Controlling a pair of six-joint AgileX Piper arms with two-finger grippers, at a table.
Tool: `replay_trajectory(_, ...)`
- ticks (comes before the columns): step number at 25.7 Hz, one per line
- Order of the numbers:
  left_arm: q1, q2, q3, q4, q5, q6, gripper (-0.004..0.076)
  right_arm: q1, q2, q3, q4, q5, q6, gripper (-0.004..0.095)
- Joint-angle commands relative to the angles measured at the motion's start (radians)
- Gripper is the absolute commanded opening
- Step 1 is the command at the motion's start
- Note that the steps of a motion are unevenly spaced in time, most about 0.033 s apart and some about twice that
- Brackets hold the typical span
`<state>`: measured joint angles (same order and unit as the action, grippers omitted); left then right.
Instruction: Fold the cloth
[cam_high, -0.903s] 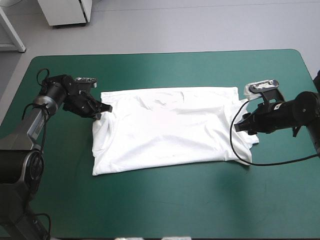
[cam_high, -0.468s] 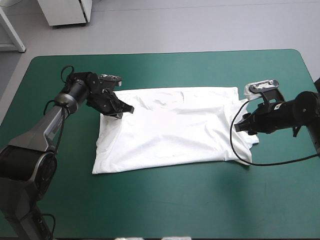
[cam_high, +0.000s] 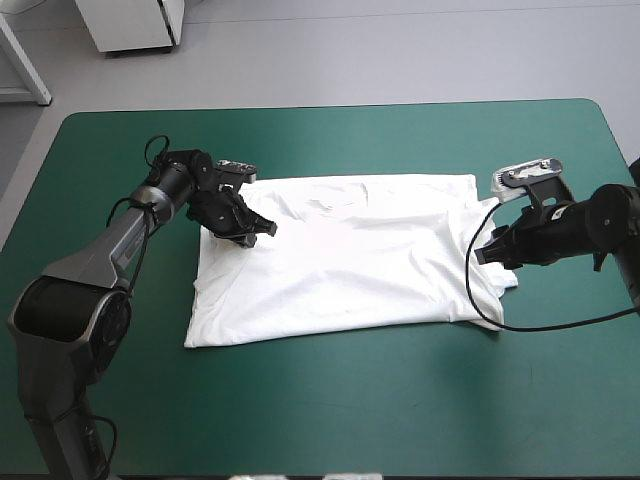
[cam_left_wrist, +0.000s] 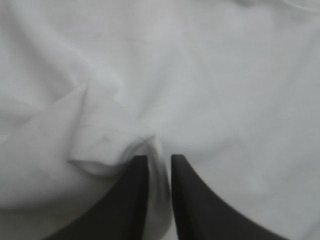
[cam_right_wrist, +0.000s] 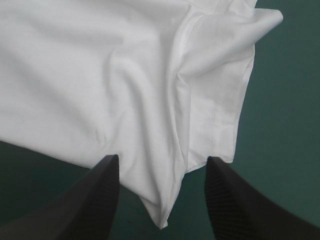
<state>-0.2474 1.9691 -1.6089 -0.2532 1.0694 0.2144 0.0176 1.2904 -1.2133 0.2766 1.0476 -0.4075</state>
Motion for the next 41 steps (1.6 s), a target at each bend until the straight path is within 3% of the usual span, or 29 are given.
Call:
replay_trajectory(1,-0.004,-0.063,-0.087,-0.056,0.101,0.014,0.0274,0.003,-0.022,-0.034,0.002,-0.051,0.004,0.0486)
replay_trajectory(4,-0.004,-0.07,-0.142,-0.095,0.175,0.014,0.0372,0.003,-0.017,-0.034,-0.034,-0.067,0.037,0.0486)
replay_trajectory(6,-0.004,-0.094,-0.164,-0.111,0.182,0.014,0.0393,0.003,-0.007,-0.034,-0.081,-0.07,0.09,0.0486)
replay_trajectory(15,-0.004,-0.311,-0.19,-0.092,0.161,0.019,0.0393,0.003,0.166,-0.049,-0.168,-0.149,0.122,0.0487)
replay_trajectory(21,-0.004,-0.407,-0.19,-0.092,0.157,0.02,0.0393,0.003,0.321,-0.122,-0.246,-0.142,0.143,0.0486)
replay_trajectory(35,-0.004,-0.432,-0.19,-0.092,0.184,0.02,0.0393,0.003,0.556,-0.266,-0.24,-0.114,0.153,0.0486)
replay_trajectory(37,-0.004,-0.432,-0.19,-0.092,0.189,0.02,0.0393,0.003,0.577,-0.266,-0.198,-0.111,0.151,0.0481)
replay_trajectory(40,-0.004,-0.432,-0.19,-0.092,0.19,0.02,0.0393,0.003,0.585,-0.266,-0.197,-0.095,0.145,0.0227)
replay_trajectory(41,-0.004,-0.432,-0.19,-0.092,0.192,0.02,0.0393,0.003,0.585,-0.266,-0.2,-0.094,0.142,0.0085)
